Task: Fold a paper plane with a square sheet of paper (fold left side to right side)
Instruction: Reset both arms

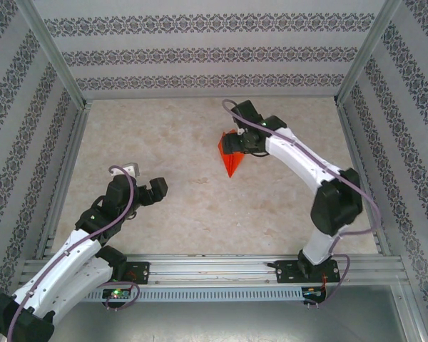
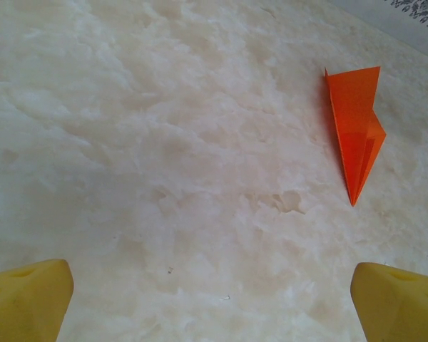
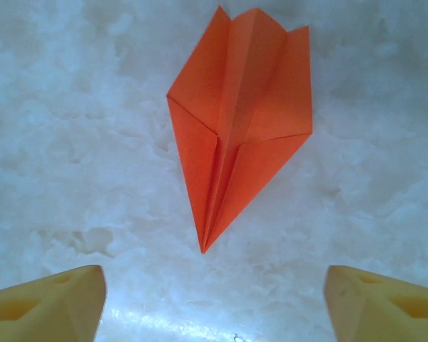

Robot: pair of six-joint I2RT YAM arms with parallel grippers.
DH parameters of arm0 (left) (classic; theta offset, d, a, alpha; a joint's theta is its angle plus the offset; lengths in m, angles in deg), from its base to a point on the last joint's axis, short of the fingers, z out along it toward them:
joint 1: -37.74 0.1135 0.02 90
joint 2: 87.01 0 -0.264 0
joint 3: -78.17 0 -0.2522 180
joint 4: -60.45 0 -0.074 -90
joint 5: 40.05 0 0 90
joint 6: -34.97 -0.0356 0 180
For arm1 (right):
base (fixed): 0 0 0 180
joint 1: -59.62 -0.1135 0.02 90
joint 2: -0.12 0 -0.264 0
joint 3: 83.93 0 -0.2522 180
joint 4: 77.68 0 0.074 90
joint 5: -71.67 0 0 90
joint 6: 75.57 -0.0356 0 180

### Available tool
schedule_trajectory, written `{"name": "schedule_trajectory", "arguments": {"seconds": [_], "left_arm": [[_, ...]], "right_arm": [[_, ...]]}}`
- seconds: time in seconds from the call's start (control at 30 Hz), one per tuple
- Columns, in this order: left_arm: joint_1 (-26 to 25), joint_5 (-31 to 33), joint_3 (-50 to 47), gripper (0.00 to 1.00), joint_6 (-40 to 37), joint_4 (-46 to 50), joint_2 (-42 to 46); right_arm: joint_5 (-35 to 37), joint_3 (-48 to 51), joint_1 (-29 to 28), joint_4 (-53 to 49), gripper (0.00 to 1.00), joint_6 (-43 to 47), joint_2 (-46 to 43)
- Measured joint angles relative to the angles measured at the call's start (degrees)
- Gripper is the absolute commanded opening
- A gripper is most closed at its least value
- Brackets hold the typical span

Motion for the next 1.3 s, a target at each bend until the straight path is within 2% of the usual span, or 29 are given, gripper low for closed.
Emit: {"name": "schedule_trajectory", "arguments": {"seconds": [0.03,0.07,0.37,0.73,1.03,1.3], "left_arm": [[0.00,0.22,0.02,1.00,0.20,0.02,-0.04],[0.00,0.42,0.11,1.00,0.35,0.02,-0.07],[0.37,1.49,4.44,1.00,0.35,0.85,-0.70],[0.55,2.36,4.72,1.00,0.37,2.32,-0.66],[0.79,3.43,5.55,1.00,0.33,3.21,-0.72],[1.11,4.72,6.88,1.00,-0.63,3.43,-1.22]], "right_arm": [[-0.02,2.01,0.00,0.85,0.98,0.20,-2.25],[-0.02,3.61,0.04,1.42,0.98,0.17,-4.11],[-0.28,20.46,4.52,6.47,0.98,1.49,-22.08],[-4.46,39.19,15.30,15.65,0.98,1.44,-39.82],[-5.01,52.09,26.32,24.83,0.98,0.81,-48.28],[-2.49,61.02,27.43,36.02,0.98,1.90,-51.95]]}}
